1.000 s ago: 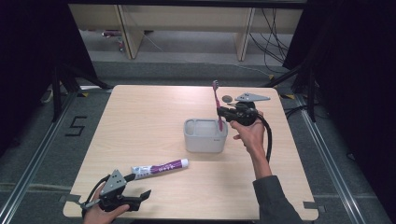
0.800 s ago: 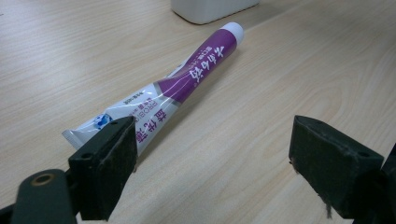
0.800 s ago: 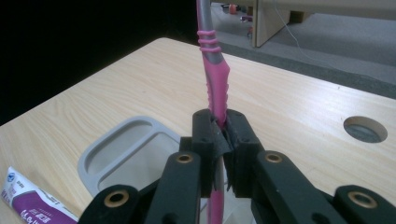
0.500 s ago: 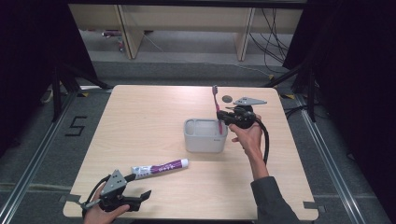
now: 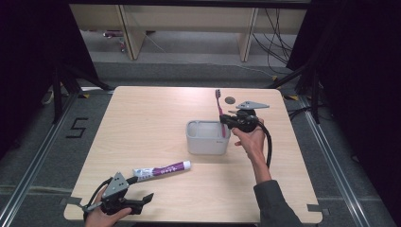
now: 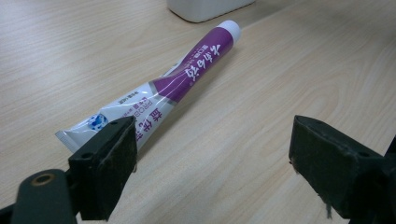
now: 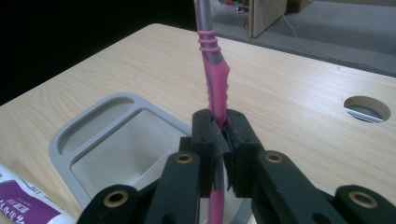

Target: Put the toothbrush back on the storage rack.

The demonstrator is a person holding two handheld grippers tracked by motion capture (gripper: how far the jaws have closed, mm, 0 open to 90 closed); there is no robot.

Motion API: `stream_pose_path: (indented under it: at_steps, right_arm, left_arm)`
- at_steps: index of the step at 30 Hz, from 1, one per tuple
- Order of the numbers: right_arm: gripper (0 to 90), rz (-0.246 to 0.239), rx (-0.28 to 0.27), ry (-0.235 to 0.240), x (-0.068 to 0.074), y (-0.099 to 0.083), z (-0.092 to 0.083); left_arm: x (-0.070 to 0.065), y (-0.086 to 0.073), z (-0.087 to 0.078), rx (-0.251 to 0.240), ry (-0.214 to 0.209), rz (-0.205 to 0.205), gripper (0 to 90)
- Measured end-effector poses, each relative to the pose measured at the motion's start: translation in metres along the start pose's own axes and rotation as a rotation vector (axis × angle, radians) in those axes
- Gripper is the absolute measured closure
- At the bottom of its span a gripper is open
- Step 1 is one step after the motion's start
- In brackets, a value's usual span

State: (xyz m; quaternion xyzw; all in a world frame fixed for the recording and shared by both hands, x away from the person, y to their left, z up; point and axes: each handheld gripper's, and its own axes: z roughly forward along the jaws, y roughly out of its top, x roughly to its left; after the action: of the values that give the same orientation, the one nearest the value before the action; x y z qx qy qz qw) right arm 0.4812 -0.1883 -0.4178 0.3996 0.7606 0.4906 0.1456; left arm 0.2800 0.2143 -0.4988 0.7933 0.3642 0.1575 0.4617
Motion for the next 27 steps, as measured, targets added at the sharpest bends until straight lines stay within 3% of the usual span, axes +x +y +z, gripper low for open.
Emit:
stream_pose_path:
  at_steps: [4, 5, 7, 13, 14, 19, 23, 25, 27]
  right_arm:
    - [83.4, -0.007, -0.001, 0.005, -0.0006, -0.0002, -0.0002]
    - [83.4, -0.003, 0.004, 0.009, 0.0005, -0.0003, -0.0006]
    - [83.4, -0.032, 0.003, -0.009, -0.0020, -0.0008, -0.0009]
    - [83.0, -0.005, 0.010, 0.004, -0.0026, -0.0054, 0.0031]
    - [82.9, -0.029, 0.014, -0.006, -0.0036, -0.0056, 0.0041]
    - [81.6, -0.013, 0.011, -0.002, -0.0039, -0.0060, 0.0049]
    - [80.4, -0.033, 0.013, -0.017, -0.0040, -0.0054, 0.0042]
    - [80.2, -0.005, 0.020, -0.011, -0.0026, -0.0058, 0.0040]
    - [78.4, -0.018, 0.000, -0.008, -0.0039, -0.0051, 0.0039]
  left_arm:
    - [-0.0004, -0.0004, 0.0007, -0.004, 0.005, -0.012, 15.1]
    - [0.0011, -0.0001, 0.0002, 0.005, 0.009, 0.010, 15.1]
    - [-0.0003, -0.0002, 0.0003, -0.001, 0.005, -0.008, 15.1]
    - [0.0000, -0.0001, 0.0003, -0.004, 0.001, -0.001, 15.1]
    - [0.0000, -0.0001, 0.0002, -0.004, 0.001, 0.000, 15.1]
    - [0.0000, 0.0000, 0.0002, -0.001, 0.002, -0.002, 15.1]
    - [-0.0013, -0.0005, 0.0006, -0.002, 0.007, -0.013, 15.1]
    - [-0.0009, -0.0003, 0.0007, -0.005, 0.001, -0.006, 15.1]
    - [-0.0010, -0.0004, 0.0007, -0.006, 0.000, -0.008, 15.0]
